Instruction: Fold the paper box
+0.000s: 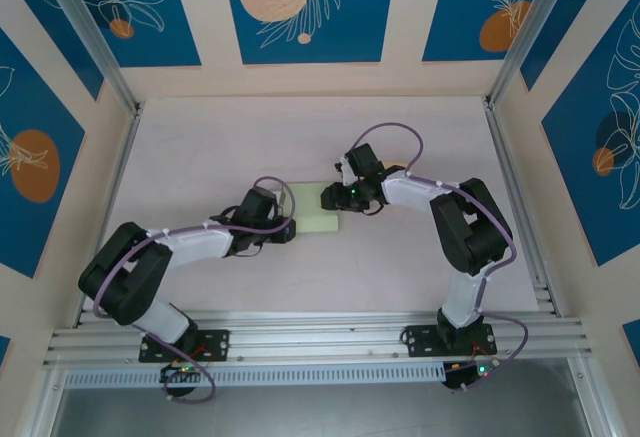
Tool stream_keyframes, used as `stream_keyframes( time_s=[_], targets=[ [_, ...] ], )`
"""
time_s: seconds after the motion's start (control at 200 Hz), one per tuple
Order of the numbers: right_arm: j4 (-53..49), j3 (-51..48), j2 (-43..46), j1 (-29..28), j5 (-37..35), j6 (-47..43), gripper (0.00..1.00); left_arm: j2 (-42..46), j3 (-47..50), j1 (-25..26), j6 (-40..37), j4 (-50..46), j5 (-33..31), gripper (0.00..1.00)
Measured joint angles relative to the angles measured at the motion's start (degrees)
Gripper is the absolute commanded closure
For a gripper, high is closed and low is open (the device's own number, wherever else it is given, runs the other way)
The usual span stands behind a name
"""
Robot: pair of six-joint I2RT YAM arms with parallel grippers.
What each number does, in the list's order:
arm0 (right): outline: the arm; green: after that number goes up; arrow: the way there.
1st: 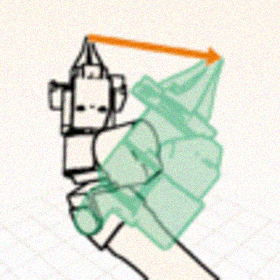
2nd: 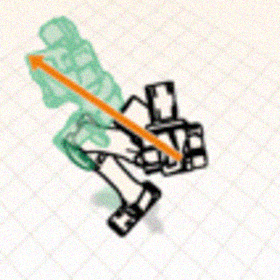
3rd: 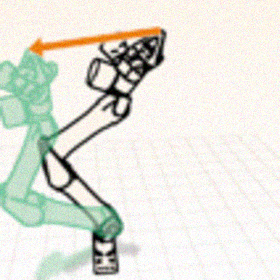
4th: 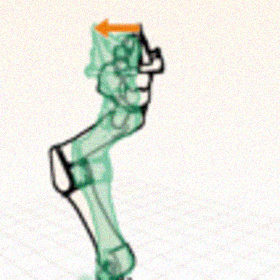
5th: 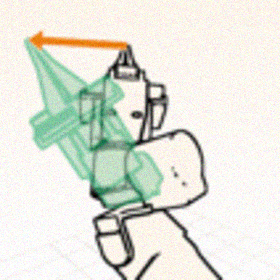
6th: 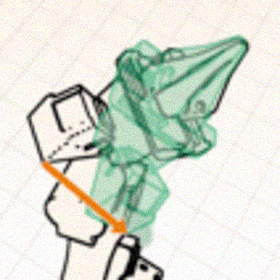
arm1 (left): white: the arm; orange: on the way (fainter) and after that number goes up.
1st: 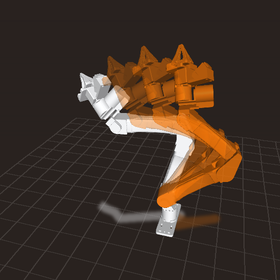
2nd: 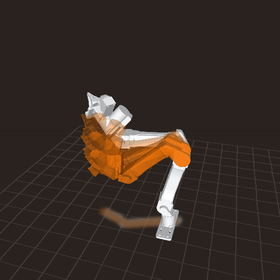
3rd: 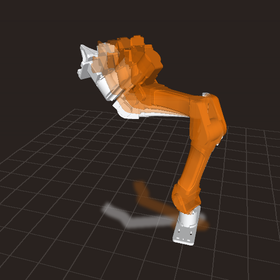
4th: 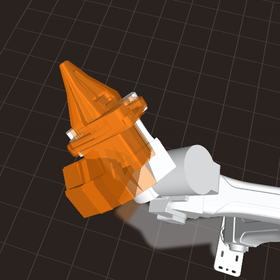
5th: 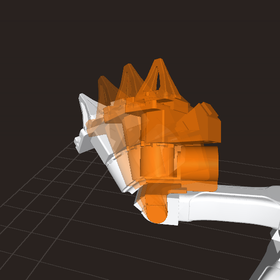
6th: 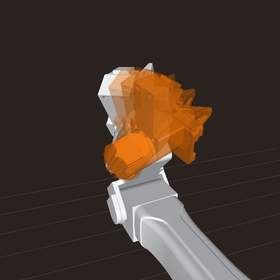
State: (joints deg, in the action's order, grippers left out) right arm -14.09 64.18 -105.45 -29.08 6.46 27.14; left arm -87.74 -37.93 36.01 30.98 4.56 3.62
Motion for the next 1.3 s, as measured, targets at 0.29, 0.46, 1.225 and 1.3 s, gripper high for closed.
stream_keyframes(
  time_s=[0.29, 0.46, 1.225, 1.3],
  targets=[
    [0.8, 0.3, -0.6, 0.5, 0.0, 0.0, 0.51, -1.3, 2.0, -0.2, -1.4, 6.4, -1.9, 0.6],
    [0.9, 0.3, -0.6, 0.5, 0.3, 0.0, 0.51, -1.3, 3.6, -0.2, -4.1, 9.8, -3.3, 0.6],
    [1.0, 0.3, -1.0, 0.9, 1.1, -0.4, 0.54, -6.3, 4.8, -0.6, -24.8, 22.0, -8.1, 0.66],
    [1.0, 0.3, -1.0, 1.1, 1.1, -0.4, 0.54, -6.4, 4.8, -0.8, -25.5, 23.2, -9.3, 0.67]
  ],
)
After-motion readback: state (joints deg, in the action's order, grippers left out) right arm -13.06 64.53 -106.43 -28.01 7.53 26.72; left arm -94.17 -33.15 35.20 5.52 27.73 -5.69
